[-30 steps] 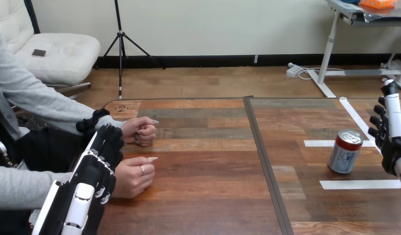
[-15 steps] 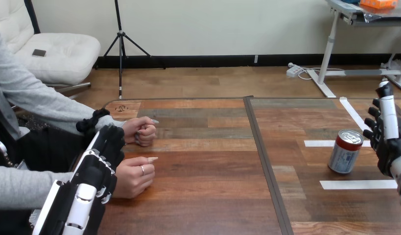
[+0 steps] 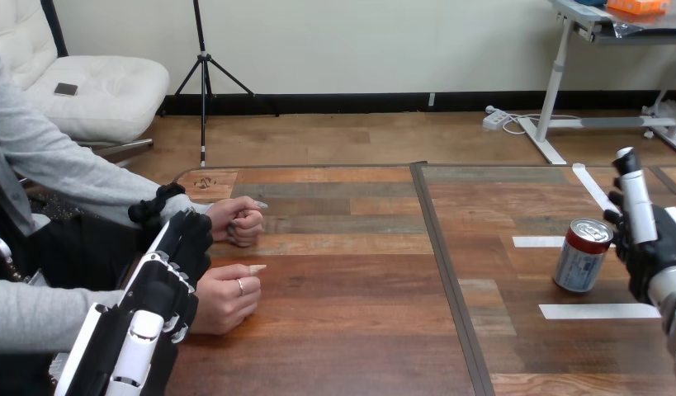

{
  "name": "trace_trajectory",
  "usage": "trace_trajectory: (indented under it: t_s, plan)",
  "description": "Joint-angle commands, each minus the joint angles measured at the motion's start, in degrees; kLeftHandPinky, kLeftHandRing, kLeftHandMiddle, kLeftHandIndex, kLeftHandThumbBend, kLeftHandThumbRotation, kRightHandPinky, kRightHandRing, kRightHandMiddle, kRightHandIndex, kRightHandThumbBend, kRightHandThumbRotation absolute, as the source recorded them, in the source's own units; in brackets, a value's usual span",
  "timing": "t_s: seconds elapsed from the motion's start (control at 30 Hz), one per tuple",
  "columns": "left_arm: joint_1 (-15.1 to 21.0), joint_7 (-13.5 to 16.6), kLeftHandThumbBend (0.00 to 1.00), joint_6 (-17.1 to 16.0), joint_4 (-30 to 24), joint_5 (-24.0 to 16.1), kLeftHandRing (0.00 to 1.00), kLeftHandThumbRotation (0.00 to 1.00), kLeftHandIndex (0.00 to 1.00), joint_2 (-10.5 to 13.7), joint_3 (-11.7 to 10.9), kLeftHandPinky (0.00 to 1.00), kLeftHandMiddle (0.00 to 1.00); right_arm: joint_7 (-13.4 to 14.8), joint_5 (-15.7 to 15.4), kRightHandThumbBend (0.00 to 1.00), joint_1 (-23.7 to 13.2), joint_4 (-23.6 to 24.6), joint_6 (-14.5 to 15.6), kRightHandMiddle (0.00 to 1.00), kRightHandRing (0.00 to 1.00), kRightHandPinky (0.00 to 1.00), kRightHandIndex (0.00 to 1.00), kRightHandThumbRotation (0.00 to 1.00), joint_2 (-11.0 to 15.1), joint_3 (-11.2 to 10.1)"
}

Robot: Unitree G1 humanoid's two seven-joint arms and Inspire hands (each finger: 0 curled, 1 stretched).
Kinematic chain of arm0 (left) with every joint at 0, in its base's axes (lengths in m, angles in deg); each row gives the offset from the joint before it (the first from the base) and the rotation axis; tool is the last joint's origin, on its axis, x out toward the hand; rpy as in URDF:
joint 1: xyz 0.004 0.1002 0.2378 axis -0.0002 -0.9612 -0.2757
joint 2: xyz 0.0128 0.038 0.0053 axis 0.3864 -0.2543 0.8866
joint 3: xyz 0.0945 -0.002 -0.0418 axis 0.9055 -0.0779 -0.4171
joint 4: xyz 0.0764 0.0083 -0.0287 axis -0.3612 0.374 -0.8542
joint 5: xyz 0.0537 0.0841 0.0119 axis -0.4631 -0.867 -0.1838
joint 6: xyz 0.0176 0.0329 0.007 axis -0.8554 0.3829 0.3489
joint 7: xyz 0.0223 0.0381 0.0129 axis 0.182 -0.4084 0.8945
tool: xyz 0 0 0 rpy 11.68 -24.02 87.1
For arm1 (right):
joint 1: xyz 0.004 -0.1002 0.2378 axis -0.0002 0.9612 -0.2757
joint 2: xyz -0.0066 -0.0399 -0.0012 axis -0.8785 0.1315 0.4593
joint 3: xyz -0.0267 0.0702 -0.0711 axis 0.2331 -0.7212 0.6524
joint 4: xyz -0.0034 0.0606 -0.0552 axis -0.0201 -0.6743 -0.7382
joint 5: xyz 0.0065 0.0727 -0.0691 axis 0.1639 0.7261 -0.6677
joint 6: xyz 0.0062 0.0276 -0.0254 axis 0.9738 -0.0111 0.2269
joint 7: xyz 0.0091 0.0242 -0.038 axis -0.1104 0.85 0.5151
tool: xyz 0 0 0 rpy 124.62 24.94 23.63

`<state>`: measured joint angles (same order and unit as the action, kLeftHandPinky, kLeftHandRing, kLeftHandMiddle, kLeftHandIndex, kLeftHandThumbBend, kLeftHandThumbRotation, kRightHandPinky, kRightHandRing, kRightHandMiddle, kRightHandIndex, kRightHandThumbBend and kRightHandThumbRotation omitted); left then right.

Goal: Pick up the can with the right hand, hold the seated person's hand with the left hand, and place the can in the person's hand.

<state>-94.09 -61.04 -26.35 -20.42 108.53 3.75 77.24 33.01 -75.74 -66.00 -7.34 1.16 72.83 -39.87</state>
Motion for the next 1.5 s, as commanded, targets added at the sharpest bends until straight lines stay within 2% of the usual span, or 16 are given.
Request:
trace_trajectory:
  t_s: [0.0, 0.2, 0.43, 0.6, 0.73, 1.47]
  plan:
    - [3.0, -0.6, 0.44, 0.1, -2.1, 1.3, 0.99, 0.85, 0.95, 0.4, -0.5, 1.0, 0.97, 0.8, -1.0, 0.94, -2.3, 0.3, -1.6, 1.0, 1.0, 1.0, 1.0, 1.0, -1.2, 0.9]
    - [3.3, -0.9, 0.45, -0.3, -1.6, 1.4, 0.99, 0.84, 0.95, 0.3, -0.7, 1.0, 0.97, 0.9, -0.9, 0.94, -2.1, 0.3, -1.8, 1.0, 1.0, 1.0, 1.0, 0.96, -1.7, 0.5]
    - [3.3, -0.7, 0.45, -1.1, -1.4, 0.8, 0.98, 0.83, 0.95, -0.2, -0.9, 1.0, 0.96, 0.8, -1.6, 0.92, -1.9, 0.4, -1.6, 1.0, 1.0, 1.0, 1.0, 0.91, -1.9, 1.0]
    - [3.3, -0.7, 0.45, -1.5, -1.3, 0.4, 0.97, 0.85, 0.94, -0.1, -1.0, 1.0, 0.96, 1.0, -1.6, 0.97, -1.9, 0.4, -1.4, 1.0, 1.0, 1.0, 1.0, 0.85, -2.1, 0.8]
    - [3.2, -0.7, 0.45, -1.1, -1.7, 0.6, 0.97, 0.86, 0.94, 0.0, -1.0, 1.0, 0.96, 2.1, -2.7, 0.99, -1.7, 0.5, -1.2, 1.0, 1.0, 1.0, 1.0, 0.83, -2.0, 1.9]
    - [4.2, -1.6, 0.44, -2.0, -0.1, 1.1, 0.97, 0.87, 0.93, -0.2, -1.1, 1.0, 0.95, 3.6, -4.9, 1.0, -1.1, 0.5, -1.2, 1.0, 1.0, 1.0, 0.98, 0.65, -1.8, 3.2]
